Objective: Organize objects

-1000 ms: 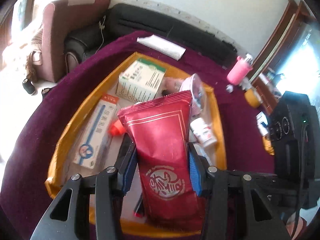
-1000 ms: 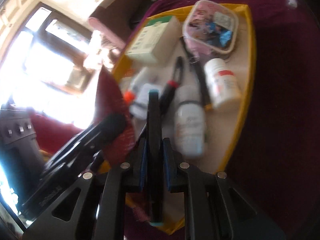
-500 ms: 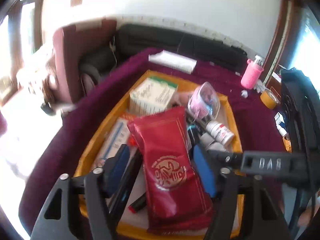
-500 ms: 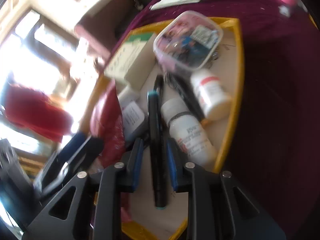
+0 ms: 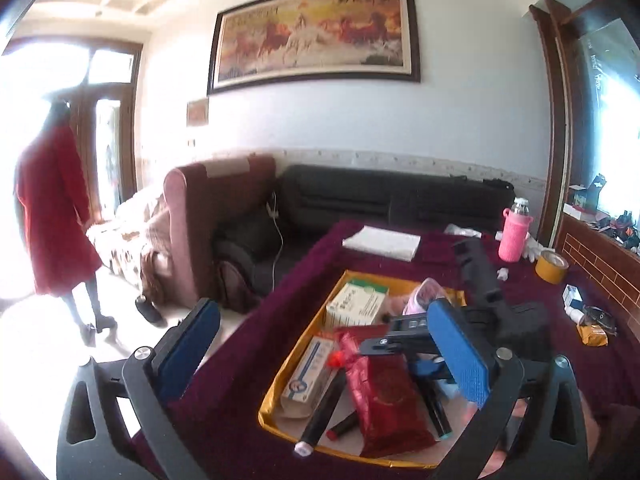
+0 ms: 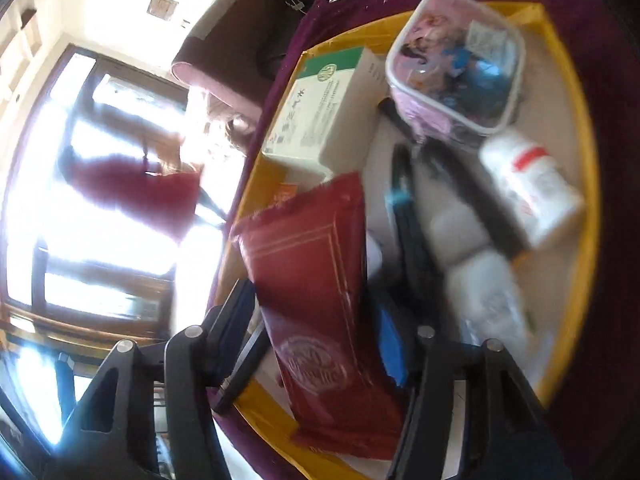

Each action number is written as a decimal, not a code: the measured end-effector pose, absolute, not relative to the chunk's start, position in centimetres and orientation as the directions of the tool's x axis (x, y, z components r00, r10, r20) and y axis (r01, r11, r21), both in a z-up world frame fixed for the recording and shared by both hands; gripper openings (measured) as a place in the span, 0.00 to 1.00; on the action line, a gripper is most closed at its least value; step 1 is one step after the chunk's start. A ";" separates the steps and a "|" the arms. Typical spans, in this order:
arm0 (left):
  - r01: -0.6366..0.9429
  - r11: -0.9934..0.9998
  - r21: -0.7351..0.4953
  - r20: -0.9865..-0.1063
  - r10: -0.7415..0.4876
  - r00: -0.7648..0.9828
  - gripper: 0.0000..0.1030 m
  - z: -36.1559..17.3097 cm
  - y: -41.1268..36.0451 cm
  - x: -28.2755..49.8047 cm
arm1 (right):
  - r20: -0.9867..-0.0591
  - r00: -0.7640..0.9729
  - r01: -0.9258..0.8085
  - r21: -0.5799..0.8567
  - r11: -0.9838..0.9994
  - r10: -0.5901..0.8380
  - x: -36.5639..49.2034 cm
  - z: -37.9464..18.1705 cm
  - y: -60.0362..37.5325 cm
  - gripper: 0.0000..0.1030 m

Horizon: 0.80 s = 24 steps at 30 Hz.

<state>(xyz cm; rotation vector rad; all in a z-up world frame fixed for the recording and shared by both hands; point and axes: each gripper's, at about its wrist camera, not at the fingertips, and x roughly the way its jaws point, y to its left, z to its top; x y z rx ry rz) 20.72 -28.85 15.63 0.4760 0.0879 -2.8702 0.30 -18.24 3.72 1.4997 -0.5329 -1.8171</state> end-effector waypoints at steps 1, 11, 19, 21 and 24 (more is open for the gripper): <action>0.235 -0.972 -0.011 -0.318 -0.219 -0.922 0.99 16.0 -28.5 20.8 | -0.660 -0.068 0.260 0.712 -0.652 -0.748 -0.1 3.6 -18.5 0.56; 0.163 -0.984 -0.074 -0.446 -0.114 -0.888 0.99 15.8 -26.0 18.2 | -0.677 -0.430 0.350 0.485 -0.801 -0.597 5.2 9.9 -9.6 0.61; 0.332 -0.939 0.094 -0.475 -0.335 -0.813 0.99 14.5 -24.4 18.3 | -0.678 -0.605 0.327 0.267 -0.906 -0.418 10.2 11.1 -7.4 0.61; 0.327 -0.942 0.073 -0.493 -0.320 -0.809 0.99 14.4 -24.7 18.4 | -0.680 -0.614 0.322 0.247 -0.914 -0.401 10.3 11.0 -7.1 0.61; 0.320 -0.945 0.062 -0.511 -0.306 -0.803 0.99 14.2 -24.8 18.4 | -0.681 -0.615 0.310 0.254 -0.916 -0.397 10.8 11.2 -6.1 0.61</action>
